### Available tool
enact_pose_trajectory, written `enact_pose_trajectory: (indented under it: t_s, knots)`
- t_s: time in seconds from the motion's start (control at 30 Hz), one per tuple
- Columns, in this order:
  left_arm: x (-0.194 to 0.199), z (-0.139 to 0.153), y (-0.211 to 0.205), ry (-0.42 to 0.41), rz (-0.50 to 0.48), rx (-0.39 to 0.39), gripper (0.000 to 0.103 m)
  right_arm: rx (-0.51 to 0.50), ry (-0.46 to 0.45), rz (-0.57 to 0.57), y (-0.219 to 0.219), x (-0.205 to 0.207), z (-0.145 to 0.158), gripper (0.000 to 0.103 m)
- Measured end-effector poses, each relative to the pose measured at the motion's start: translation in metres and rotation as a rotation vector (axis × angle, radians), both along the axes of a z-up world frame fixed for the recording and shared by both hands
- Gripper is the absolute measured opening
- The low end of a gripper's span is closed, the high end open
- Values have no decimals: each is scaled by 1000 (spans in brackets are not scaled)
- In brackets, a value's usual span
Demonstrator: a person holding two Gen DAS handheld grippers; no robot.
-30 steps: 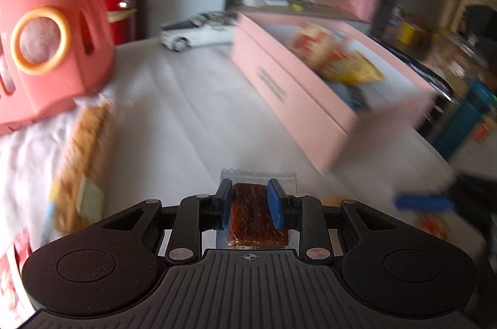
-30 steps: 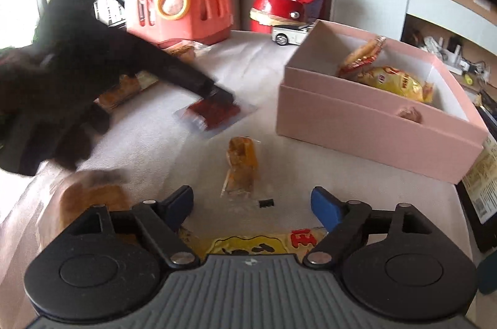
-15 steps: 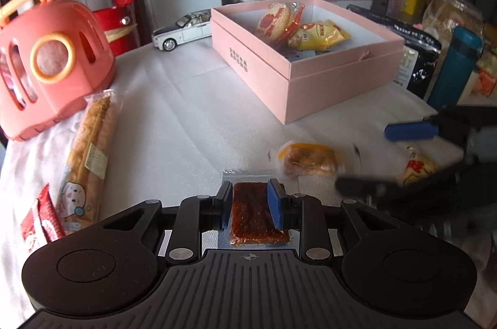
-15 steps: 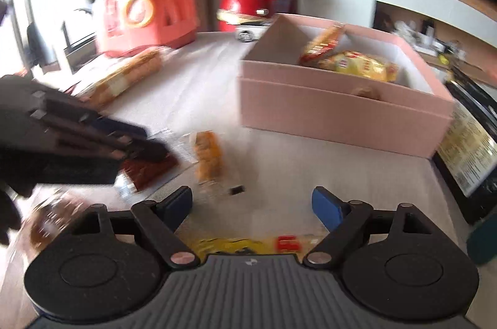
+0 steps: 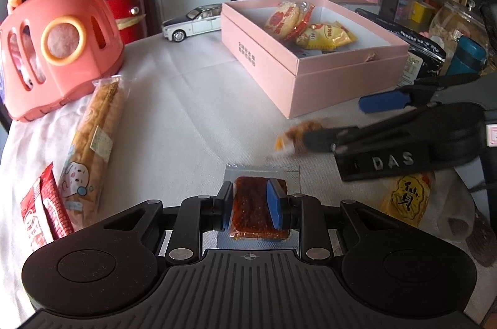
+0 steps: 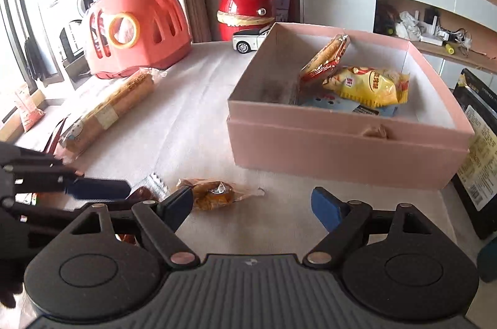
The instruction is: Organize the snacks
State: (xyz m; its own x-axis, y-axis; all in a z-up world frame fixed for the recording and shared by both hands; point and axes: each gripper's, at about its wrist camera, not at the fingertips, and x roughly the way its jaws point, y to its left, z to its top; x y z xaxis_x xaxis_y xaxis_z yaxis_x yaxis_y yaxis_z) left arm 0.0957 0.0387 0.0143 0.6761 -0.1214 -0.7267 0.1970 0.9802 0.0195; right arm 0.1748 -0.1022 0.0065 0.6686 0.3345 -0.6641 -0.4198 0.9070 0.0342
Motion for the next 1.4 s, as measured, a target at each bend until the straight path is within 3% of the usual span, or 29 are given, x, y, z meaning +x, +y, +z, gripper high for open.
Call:
enact_pose_trajectory:
  t_s: [0.13,0.27,0.77,0.93,1.07,1.23,1.3,1.37,1.4]
  knots:
    - [0,0,1,2,6,-7,28,-69,-17,-90,-7,5,-6,84]
    - [0,0,1,6,11,-9,28,-41,-1,-132,-32,5,-10,85]
    - [-3,7,9,50,-27,-139,30,-36,-30,-162,-43,-4,-15,90]
    - [-15,11,-11,44,-116,-71,30,-34,-30,-165,-43,-3,-15,90]
    - [-21,2,-35,16,-200,71,35,-34,-29,-165,-44,-3,-15,90]
    - [-9,-1,-29,-21,-116,142,31,-33,-29,-168,-44,-3,-15,91]
    - [-7,-1,-22,-14,-102,115,31,-31,-29,-169,-45,-2,-15,91]
    - [-7,0,-20,0,-119,82,40,-32,-29,-171,-44,-2,-15,91]
    - [-8,0,-19,7,-137,65,52,-33,-30,-171,-44,-3,-15,91]
